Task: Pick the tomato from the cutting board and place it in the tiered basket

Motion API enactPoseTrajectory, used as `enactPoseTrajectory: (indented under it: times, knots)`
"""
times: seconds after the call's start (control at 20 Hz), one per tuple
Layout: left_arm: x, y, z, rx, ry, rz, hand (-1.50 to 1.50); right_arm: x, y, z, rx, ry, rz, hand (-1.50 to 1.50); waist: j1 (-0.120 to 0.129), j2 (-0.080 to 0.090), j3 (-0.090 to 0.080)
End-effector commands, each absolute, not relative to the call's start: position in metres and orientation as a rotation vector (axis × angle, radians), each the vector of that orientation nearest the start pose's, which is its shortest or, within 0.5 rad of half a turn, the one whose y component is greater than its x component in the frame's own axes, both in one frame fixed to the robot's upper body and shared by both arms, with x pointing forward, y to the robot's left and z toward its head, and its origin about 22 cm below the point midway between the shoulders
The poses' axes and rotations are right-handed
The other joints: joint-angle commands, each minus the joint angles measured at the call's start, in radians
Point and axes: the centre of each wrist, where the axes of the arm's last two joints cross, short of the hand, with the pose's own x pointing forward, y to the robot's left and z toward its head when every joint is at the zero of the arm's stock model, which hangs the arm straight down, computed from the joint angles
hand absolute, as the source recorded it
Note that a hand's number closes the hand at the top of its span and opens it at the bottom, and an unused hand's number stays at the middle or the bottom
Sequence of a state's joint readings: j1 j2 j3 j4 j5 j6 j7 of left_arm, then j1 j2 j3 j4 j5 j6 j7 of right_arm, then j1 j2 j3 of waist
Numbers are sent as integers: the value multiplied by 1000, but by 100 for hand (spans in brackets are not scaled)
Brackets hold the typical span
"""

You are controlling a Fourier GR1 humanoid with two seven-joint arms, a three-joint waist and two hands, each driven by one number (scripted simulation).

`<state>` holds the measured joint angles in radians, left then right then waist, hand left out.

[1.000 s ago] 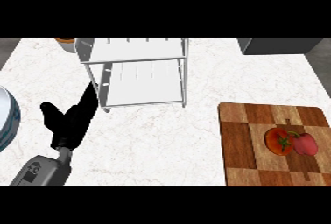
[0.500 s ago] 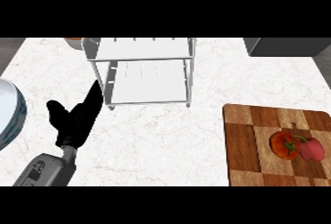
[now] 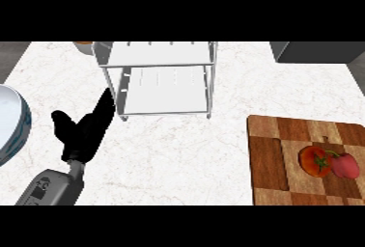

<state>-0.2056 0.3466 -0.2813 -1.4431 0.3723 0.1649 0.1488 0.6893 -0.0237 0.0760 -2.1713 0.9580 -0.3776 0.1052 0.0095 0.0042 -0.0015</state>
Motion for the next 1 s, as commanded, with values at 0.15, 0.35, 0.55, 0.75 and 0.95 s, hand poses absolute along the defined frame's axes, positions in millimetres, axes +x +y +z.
enactPoseTrajectory:
  times: [0.15, 0.35, 0.55, 0.75, 0.95]
  knots:
    - [264, 228, 16, -104, -1386, -136, 0, 117, -240, 37, -1189, -1274, 388, -150, -6, -4, 1]
    - [275, 214, 28, -111, -1378, -159, 0, 124, -262, 17, -1203, -1223, 371, -150, -12, -4, 2]
    - [290, 216, 26, -92, -1389, -128, 0, 106, -233, 10, -1230, -1222, 345, -150, -21, -4, 1]
    - [284, 233, 26, -99, -1401, -150, 0, 130, -251, 16, -1266, -1215, 323, -150, -14, -5, 2]
    - [276, 234, 44, -117, -1398, -145, 0, 113, -266, -10, -1272, -1221, 304, -150, -14, -6, 2]
